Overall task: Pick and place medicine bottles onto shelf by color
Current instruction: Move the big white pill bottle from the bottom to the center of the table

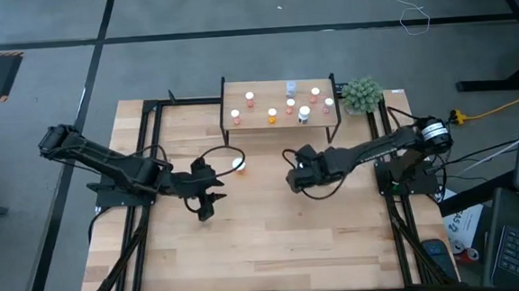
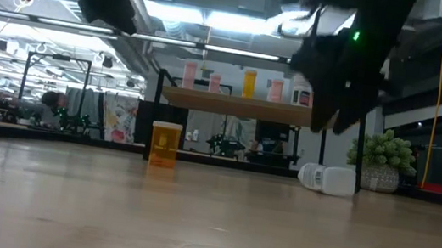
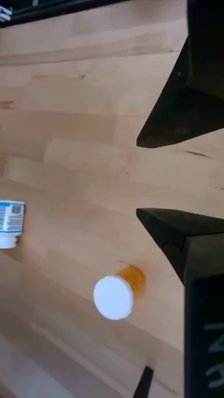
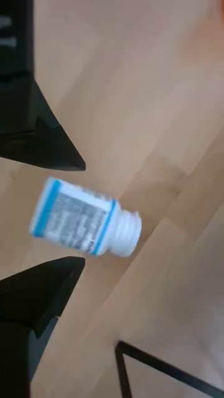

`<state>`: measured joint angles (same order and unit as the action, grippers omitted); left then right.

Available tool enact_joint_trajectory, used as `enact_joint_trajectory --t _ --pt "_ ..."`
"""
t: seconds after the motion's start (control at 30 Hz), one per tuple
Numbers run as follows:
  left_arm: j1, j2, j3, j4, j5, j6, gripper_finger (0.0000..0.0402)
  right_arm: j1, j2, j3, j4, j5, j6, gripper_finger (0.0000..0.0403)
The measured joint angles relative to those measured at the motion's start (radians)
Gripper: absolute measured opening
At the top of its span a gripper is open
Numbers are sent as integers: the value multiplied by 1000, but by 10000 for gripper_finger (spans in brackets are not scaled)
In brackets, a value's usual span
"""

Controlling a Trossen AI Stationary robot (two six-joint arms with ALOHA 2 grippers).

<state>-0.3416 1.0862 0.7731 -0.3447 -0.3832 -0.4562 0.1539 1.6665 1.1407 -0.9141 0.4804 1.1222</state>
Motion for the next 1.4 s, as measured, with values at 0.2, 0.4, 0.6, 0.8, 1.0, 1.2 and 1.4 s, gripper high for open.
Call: enact_joint_trajectory --t 0.2,0.4,0.6,0.8,1.0,1.2,1.4 --pt "8 20 0 -6 -1 4 165 -113 0 -44 48 -27 -3 241" --pt "8 20 0 -7 -2 4 165 -186 0 -96 191 -73 -84 241" --pt "8 20 0 -7 -2 5 165 -210 0 -164 313 -102 -120 241" --pt "8 20 0 -6 -2 5 165 -211 0 -200 336 -107 -110 241" --pt "8 20 0 -6 -2 -3 165 -211 26 -218 350 -161 -123 241" --pt "8 20 0 -6 -2 -3 165 -213 41 -218 350 -193 -149 241" --pt "8 20 0 -6 -2 -3 165 -226 41 -218 350 -212 -213 239"
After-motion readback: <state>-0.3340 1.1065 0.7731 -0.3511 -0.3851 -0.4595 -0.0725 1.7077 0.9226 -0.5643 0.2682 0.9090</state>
